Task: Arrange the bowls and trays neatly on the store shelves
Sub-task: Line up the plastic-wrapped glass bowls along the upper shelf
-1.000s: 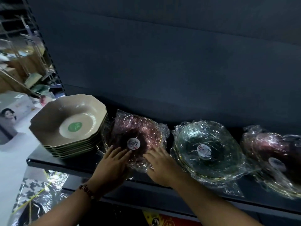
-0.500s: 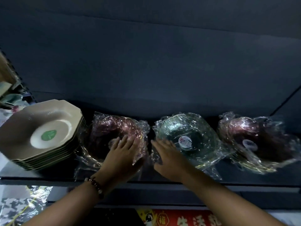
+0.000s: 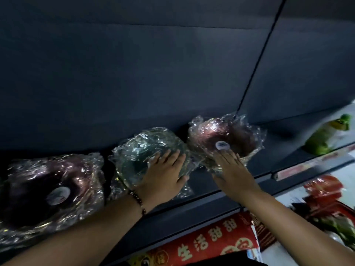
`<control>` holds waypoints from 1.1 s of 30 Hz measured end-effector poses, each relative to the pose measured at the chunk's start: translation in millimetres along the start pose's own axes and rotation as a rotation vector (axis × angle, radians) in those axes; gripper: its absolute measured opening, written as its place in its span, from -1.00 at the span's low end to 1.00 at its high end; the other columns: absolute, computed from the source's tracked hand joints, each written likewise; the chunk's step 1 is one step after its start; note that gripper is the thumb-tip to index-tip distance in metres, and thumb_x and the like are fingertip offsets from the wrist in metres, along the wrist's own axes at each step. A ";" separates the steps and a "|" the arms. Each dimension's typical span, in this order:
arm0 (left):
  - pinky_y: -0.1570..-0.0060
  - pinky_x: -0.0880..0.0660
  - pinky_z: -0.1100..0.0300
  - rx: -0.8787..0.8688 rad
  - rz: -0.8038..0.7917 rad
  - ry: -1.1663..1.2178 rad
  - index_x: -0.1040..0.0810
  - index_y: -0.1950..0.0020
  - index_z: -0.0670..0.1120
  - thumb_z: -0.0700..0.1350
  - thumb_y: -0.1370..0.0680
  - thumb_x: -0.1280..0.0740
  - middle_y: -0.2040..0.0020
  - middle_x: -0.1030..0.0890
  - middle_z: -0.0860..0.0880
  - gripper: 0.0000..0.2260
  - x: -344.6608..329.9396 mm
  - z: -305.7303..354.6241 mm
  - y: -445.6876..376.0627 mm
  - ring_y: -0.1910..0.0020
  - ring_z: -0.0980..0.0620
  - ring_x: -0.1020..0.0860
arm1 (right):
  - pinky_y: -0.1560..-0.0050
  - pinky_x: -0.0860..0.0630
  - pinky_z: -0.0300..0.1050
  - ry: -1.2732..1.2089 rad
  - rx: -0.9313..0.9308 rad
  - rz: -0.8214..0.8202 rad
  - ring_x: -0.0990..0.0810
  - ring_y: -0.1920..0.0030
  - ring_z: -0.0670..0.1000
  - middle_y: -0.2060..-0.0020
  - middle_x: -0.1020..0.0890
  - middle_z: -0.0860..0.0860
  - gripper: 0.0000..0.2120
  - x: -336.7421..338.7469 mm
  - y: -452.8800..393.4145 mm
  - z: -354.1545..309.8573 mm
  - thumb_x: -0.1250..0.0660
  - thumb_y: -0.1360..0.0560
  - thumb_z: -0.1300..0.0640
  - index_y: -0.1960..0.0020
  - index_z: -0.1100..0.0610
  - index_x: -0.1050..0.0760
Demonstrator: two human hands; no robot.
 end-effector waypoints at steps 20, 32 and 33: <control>0.07 -0.51 0.14 -0.184 0.027 0.058 -0.51 0.01 -0.06 0.02 -0.59 -0.26 0.08 -0.62 0.00 -0.84 -17.3 104.0 -128.6 0.10 0.00 -0.60 | -0.43 -0.18 0.01 0.235 0.045 0.110 -0.48 -0.20 0.09 -0.05 -0.57 0.04 -0.75 24.0 -23.4 97.9 -0.18 -0.45 0.29 -0.09 0.12 -0.48; 0.10 -0.40 0.33 -0.202 0.189 0.292 -0.49 -0.10 -0.03 -0.07 -0.60 -0.27 -0.04 -0.61 0.06 -0.90 58.5 80.1 -85.5 0.06 0.16 -0.53 | -0.34 -0.26 -0.08 -0.035 0.096 0.207 -0.40 -0.15 -0.06 -0.05 -0.49 -0.12 -0.82 73.0 -3.1 62.7 -0.10 -0.62 0.02 -0.14 0.01 -0.42; 0.09 -0.37 0.39 -0.205 0.215 0.308 -0.49 -0.10 -0.03 -0.08 -0.60 -0.28 -0.05 -0.59 0.08 -0.90 64.8 74.9 -77.1 0.03 0.17 -0.50 | -0.36 -0.25 -0.08 -0.063 0.104 0.203 -0.38 -0.17 -0.10 -0.07 -0.48 -0.15 -0.77 77.4 2.8 57.3 -0.10 -0.61 -0.05 -0.17 0.00 -0.43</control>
Point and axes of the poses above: each hand's wrist, its own y-axis away from the middle knuckle, its own x-axis out of the back of the hand, z = x × y, the point moved 7 cm from there along -y, towards the middle knuckle
